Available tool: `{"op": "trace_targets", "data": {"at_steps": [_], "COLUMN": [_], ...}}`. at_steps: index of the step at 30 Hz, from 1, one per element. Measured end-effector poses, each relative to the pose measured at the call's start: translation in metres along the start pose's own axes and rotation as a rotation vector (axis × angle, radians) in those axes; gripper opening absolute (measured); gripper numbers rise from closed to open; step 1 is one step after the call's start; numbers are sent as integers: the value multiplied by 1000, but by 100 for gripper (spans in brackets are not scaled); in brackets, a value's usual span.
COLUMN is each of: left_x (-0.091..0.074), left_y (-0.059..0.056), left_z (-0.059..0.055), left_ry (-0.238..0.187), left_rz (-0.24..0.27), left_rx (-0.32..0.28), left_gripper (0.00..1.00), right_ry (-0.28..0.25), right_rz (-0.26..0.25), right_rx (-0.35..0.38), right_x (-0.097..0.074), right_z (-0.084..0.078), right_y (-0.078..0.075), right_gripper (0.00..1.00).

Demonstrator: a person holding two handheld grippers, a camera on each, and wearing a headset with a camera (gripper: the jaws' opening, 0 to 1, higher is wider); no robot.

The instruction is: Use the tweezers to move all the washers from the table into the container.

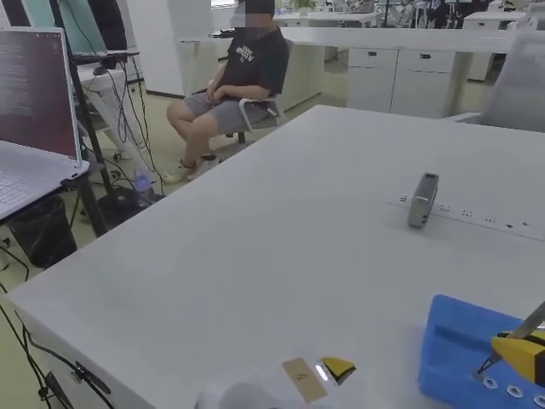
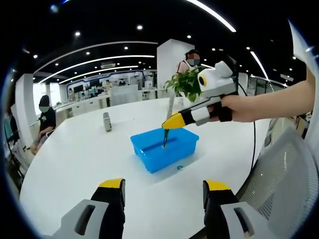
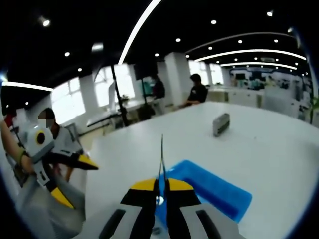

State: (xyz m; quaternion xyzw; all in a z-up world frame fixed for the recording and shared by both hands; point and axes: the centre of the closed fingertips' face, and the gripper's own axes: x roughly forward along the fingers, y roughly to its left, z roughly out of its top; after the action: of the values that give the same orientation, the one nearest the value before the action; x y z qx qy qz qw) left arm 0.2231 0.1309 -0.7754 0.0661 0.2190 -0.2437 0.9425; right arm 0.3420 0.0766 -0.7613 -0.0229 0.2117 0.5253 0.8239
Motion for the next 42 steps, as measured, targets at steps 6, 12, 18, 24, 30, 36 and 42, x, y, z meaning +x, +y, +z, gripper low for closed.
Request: {"op": "trace_targets", "data": {"at_steps": [6, 12, 18, 24, 30, 36, 42], "left_x": [0, 0, 0, 0, 0, 0, 0], "left_y": [0, 0, 0, -1, -1, -1, -1], "left_z": [0, -1, -1, -1, -2, -3, -4], "left_ry": [0, 6, 11, 16, 22, 26, 30], "left_rz": [1, 2, 3, 3, 2, 2, 1], "left_rx": [2, 5, 8, 11, 15, 17, 20], "left_gripper": [62, 62, 61, 61, 60, 60, 60], "right_ry": [29, 86, 107, 110, 96, 73, 6], "right_rz": [-16, -37, -45, -57, -71, -76, -54], "right_rx": [8, -6, -24, -45, -66, -69, -94], "right_x": [13, 27, 32, 35, 35, 29, 15], "right_z": [-8, -26, -32, -34, -30, -24, -4], "right_y": [-10, -26, -33, -40, -42, -38, -22], "right_gripper": [3, 3, 3, 3, 4, 4, 4]}}
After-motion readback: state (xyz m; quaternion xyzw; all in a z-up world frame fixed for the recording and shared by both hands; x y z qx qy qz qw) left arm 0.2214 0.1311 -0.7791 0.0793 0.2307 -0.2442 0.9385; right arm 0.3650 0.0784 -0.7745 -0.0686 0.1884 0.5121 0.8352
